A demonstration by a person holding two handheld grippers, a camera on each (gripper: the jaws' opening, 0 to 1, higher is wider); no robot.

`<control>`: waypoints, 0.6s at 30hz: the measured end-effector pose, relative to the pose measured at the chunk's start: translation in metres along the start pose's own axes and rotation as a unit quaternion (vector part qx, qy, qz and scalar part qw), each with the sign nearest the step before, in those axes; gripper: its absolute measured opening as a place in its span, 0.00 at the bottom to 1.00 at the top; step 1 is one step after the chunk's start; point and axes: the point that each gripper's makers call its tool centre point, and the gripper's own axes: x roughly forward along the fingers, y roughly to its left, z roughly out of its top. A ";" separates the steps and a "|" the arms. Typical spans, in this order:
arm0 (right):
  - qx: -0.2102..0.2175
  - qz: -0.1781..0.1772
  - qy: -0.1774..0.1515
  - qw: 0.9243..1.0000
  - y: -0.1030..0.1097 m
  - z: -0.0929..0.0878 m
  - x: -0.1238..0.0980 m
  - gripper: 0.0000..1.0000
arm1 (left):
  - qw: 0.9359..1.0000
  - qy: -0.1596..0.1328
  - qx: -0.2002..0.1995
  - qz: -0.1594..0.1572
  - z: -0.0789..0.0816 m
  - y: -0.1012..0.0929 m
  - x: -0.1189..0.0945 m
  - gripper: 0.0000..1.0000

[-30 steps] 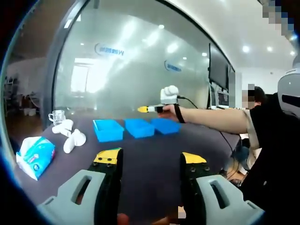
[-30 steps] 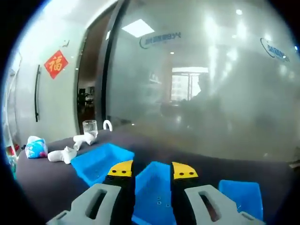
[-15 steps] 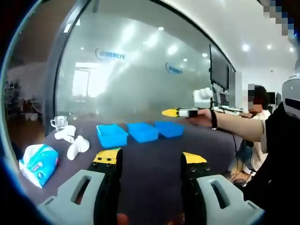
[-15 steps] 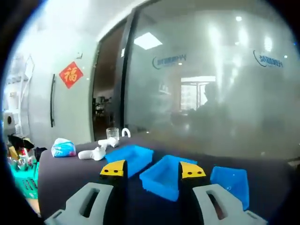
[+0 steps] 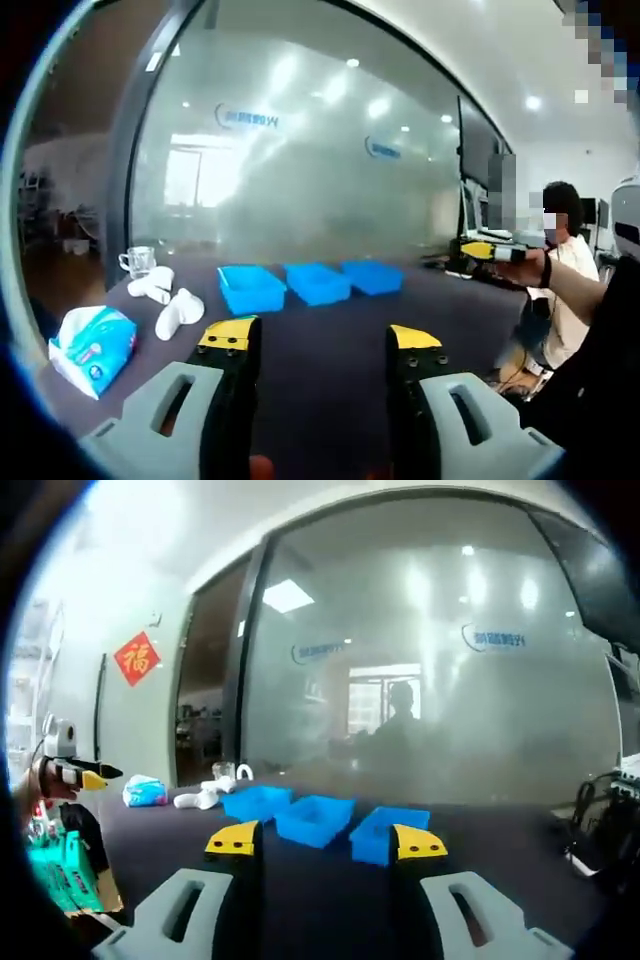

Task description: Sort the screws, nuts, and washers into the corresponding bins

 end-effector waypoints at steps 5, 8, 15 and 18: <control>0.001 -0.032 0.008 0.999 -0.023 -0.012 -0.030 0.50 | 1.000 0.000 0.001 0.010 -0.001 0.001 -0.005 0.49; 0.010 -0.047 0.007 0.999 -0.034 -0.016 -0.041 0.50 | 1.000 -0.002 0.001 0.015 -0.001 0.002 -0.008 0.49; 0.017 -0.071 0.005 0.997 -0.048 -0.022 -0.050 0.51 | 1.000 -0.002 0.000 0.019 -0.001 0.001 -0.010 0.49; 0.020 -0.074 0.002 0.997 -0.048 -0.021 -0.050 0.51 | 1.000 -0.002 -0.001 0.020 -0.002 0.001 -0.010 0.49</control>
